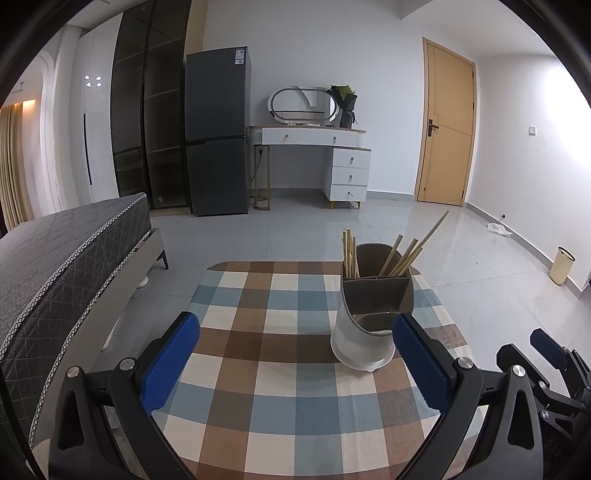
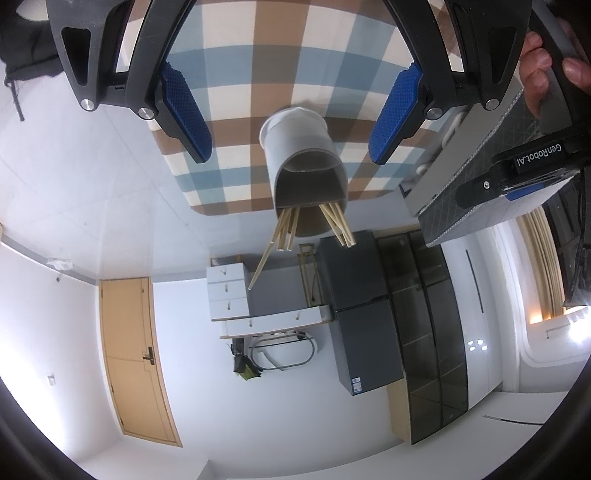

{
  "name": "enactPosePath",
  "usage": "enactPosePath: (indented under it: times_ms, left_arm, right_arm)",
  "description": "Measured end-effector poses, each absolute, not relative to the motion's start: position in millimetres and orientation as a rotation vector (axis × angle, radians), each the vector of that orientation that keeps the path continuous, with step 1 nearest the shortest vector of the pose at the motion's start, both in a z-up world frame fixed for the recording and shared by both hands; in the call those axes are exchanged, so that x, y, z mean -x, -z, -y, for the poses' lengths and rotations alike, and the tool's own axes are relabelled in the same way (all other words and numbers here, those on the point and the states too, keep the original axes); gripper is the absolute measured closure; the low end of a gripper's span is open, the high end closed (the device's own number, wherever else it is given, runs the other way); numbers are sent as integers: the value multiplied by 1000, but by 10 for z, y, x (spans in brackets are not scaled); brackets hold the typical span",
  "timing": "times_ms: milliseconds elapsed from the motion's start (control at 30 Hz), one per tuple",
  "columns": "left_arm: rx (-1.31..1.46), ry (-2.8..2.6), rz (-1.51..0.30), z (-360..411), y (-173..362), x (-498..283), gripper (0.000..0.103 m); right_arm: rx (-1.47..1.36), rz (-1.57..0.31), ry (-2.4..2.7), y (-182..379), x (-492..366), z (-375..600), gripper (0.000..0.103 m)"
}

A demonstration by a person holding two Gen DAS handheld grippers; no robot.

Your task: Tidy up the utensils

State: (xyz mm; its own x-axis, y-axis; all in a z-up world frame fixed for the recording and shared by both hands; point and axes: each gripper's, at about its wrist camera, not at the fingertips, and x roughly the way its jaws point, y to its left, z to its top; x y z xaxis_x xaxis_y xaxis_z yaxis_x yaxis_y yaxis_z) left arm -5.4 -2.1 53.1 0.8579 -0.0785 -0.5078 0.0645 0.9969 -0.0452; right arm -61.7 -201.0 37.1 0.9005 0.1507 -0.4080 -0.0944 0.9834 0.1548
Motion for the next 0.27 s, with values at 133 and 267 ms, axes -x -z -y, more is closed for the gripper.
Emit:
enactPosePath:
  times_ms: [133, 267]
  left_arm:
    - [32, 77, -537, 13, -535, 46, 1]
    - [36, 97, -546, 10, -534, 53, 1]
  right_arm:
    - [-133, -432, -128, -370, 616, 2010, 16]
    - [-134, -434, -131, -366, 612, 2010, 16]
